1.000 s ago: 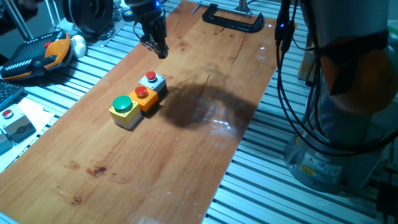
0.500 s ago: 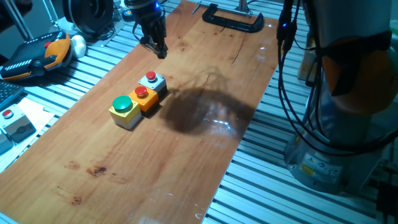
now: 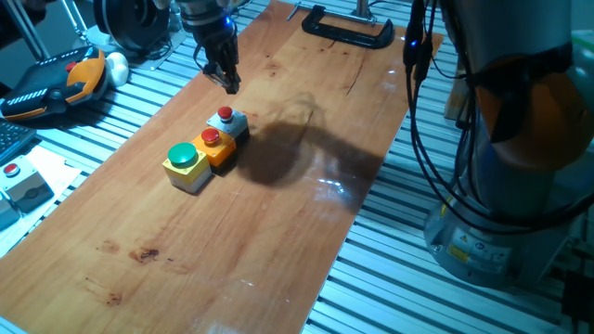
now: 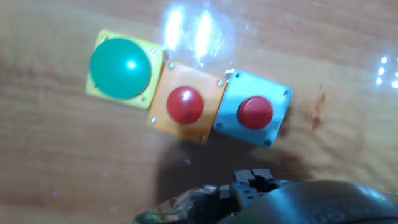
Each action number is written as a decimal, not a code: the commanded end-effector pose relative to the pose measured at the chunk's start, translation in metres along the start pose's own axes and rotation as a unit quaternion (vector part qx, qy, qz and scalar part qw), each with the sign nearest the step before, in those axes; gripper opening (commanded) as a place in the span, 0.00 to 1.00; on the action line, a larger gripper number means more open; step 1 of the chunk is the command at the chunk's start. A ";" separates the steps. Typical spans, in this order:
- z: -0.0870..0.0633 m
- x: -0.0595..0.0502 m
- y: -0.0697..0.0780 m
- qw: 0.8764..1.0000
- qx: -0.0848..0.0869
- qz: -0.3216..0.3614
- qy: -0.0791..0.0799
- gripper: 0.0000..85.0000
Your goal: Press three buttons from left to right in sequence
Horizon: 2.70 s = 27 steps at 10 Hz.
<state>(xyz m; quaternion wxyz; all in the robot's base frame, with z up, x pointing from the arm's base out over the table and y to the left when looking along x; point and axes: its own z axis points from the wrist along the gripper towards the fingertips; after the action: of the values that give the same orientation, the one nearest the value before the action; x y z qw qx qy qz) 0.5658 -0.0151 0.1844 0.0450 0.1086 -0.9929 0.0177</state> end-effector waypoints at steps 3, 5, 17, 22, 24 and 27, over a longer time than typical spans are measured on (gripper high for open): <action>0.019 -0.010 -0.008 1.000 -0.011 -0.013 -0.003 0.01; 0.027 -0.015 -0.009 1.000 -0.013 -0.018 -0.002 0.01; 0.080 -0.037 -0.017 0.998 -0.032 -0.043 -0.019 0.01; 0.076 -0.038 -0.014 0.998 -0.041 -0.041 -0.004 0.01; 0.052 -0.035 -0.009 0.998 -0.048 -0.026 0.008 0.01; 0.022 -0.030 0.005 0.999 -0.050 -0.003 0.019 0.01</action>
<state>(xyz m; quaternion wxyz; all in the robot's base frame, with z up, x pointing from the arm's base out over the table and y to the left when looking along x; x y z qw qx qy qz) 0.5919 -0.0041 0.1581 0.0701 0.1072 -0.9913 -0.0297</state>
